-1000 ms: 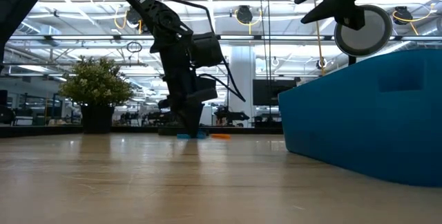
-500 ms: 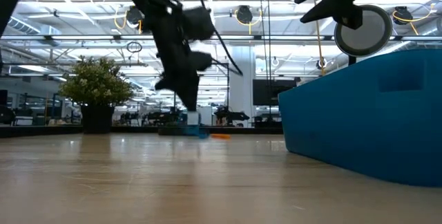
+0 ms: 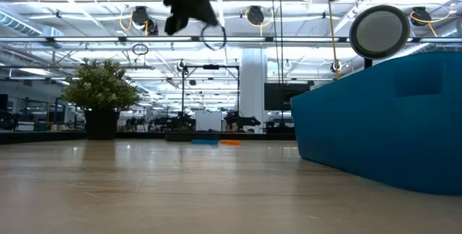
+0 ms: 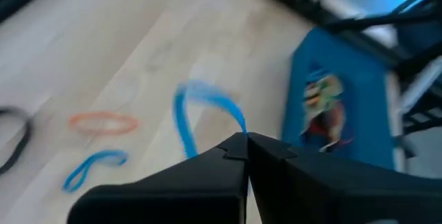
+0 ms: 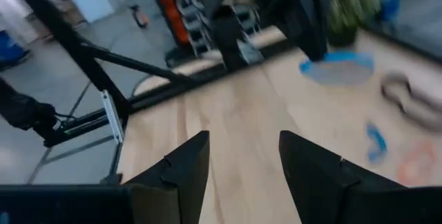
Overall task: Pick and place rubber bands into bin
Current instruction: Put the blue rubber band into the blue bin
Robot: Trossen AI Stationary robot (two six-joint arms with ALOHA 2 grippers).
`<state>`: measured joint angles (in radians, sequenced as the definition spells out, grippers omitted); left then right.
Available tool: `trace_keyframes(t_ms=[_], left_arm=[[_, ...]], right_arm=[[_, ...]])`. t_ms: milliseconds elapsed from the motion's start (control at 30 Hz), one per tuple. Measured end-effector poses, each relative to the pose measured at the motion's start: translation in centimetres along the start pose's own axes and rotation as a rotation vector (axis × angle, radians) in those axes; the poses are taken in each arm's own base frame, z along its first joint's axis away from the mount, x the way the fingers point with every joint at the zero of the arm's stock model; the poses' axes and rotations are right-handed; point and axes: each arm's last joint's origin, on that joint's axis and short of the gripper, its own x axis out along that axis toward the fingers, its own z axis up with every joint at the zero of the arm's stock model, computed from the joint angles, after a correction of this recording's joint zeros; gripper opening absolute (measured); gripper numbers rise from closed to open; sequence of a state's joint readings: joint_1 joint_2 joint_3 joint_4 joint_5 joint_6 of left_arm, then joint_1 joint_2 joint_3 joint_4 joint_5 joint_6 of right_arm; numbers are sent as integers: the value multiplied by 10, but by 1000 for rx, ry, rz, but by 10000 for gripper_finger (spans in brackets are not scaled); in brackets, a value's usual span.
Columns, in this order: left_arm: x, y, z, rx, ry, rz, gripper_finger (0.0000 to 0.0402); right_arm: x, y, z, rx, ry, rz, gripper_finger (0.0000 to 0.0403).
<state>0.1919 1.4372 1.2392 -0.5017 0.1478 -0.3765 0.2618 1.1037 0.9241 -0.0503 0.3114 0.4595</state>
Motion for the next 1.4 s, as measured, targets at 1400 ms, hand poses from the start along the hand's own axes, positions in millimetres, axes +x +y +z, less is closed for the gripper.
trace_keyframes(t_ms=[1400], left_arm=[[-15,-82,-13,97,-155,-257,15]], right_arm=[[81,15,-20,-547,-307,-321,154]])
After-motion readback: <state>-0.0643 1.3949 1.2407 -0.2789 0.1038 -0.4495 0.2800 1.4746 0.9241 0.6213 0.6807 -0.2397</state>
